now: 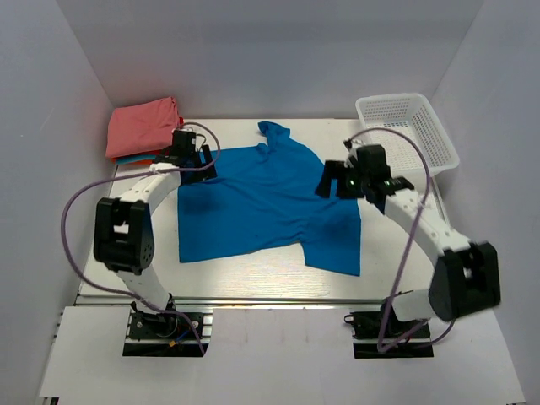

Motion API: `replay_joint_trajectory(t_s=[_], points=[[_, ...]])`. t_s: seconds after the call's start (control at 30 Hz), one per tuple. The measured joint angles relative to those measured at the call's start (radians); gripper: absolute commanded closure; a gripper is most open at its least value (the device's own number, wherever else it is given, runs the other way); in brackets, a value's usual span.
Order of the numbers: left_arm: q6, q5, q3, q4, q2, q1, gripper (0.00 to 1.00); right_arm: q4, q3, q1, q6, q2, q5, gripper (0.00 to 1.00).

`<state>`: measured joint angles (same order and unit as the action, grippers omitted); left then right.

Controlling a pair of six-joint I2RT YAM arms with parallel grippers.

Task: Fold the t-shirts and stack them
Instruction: Flatten out the tshirt

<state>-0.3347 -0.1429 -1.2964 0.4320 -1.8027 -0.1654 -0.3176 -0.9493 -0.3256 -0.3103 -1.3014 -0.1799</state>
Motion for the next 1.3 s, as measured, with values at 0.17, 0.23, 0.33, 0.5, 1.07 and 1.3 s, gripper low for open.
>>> replay_joint_trajectory(t_s=[0.17,0.23,0.33,0.5,1.07,1.3], points=[[-0.044,-0.003,0.157,-0.027,0.195,-0.001,0.01,0.019,-0.298,-0.017,0.084,-0.345,0.037,0.1],[-0.056,-0.002,0.225,-0.041,0.235,-0.003,0.01,0.014,-0.449,-0.023,0.112,-0.493,0.053,0.1],[-0.067,0.006,0.315,-0.05,0.261,-0.007,0.01,0.002,-0.629,-0.024,0.151,-0.674,0.091,0.1],[-0.072,0.042,0.436,-0.087,0.28,-0.008,0.01,-0.005,-0.981,-0.026,0.225,-0.966,0.142,0.1],[-0.07,0.098,0.571,-0.171,0.352,-0.008,0.01,0.454,-1.261,-0.035,0.285,-1.344,0.109,0.15],[-0.07,0.1,0.571,-0.17,0.368,-0.008,0.01,0.5,-1.318,-0.042,0.297,-1.436,0.106,0.18]])
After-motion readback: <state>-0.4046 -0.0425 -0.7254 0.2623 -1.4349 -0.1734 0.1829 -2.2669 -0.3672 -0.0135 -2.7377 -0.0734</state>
